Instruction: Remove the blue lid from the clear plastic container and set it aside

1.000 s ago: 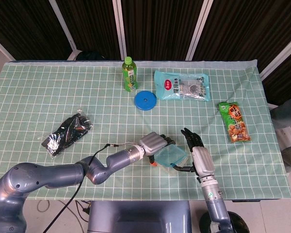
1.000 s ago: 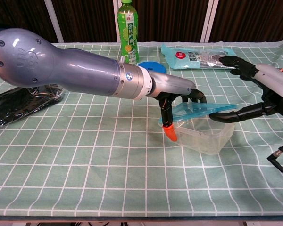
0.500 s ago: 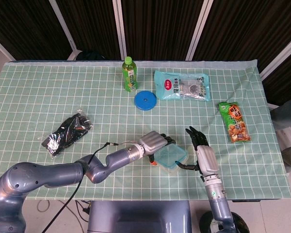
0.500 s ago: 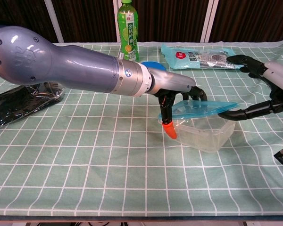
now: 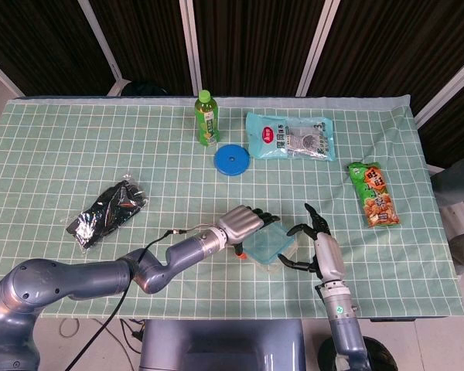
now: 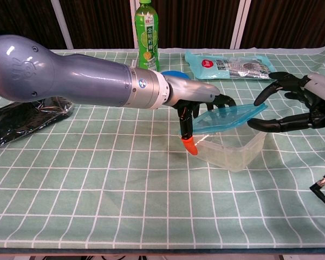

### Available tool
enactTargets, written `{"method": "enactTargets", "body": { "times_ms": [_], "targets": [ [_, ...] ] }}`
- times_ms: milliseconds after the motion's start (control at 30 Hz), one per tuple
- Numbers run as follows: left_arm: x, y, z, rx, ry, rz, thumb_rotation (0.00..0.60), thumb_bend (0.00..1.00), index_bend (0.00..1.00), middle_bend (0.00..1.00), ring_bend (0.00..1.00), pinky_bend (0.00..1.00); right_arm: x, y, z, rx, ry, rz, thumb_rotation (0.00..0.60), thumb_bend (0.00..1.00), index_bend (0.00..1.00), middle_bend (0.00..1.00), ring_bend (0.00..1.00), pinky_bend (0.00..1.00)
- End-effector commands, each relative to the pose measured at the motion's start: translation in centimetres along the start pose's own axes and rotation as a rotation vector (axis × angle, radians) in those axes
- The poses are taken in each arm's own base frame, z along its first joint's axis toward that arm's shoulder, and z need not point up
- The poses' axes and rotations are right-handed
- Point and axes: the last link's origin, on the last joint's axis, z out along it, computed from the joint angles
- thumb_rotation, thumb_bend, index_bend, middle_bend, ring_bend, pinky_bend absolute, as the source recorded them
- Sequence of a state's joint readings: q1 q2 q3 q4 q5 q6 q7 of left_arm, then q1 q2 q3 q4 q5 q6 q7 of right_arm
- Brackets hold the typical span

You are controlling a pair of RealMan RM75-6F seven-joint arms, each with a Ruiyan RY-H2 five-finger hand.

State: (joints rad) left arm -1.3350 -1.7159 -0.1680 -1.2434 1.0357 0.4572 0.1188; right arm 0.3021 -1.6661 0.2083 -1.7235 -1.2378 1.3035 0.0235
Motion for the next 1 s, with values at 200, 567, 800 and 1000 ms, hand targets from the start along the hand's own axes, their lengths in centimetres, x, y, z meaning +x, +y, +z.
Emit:
{"method": "enactTargets", "body": {
  "times_ms": [200,567,800,1000],
  "targets": [
    [0.0,0.1,0.0,-0.003,-0.01,0.0,0.6,0.05,0.02,0.1,0.13,0.27,-0.3,-0.4,0.4,-0.006,-0.006,0.022,0.6,0.31,0.5,0.04,0.0,0.0],
    [0.5,-0.3,-0.2,0.005,0.02,-0.002,0.6,0.01,0.0,0.03,0.08,0.21,-0.4,-0.5,0.4,-0.029,-0.009,0.054,0.6,0.49,0.66,0.06,0.0,0.0],
    [1.0,-1.2,-1.1,0.025,0.047,0.005,0.6,0.01,0.0,0.02,0.06,0.18,0.1,-0.3,0.3,-0.039,-0.004,0.064,0.6,0.5,0.69,0.06,0.0,0.0],
    [1.3,-2.1,-2.5,0.041,0.073,0.011,0.6,0.01,0.0,0.01,0.06,0.17,0.5,-0.3,0.0,-0.034,0.0,0.07,0.6,0.5,0.7,0.07,0.0,0.0]
  ]
}}
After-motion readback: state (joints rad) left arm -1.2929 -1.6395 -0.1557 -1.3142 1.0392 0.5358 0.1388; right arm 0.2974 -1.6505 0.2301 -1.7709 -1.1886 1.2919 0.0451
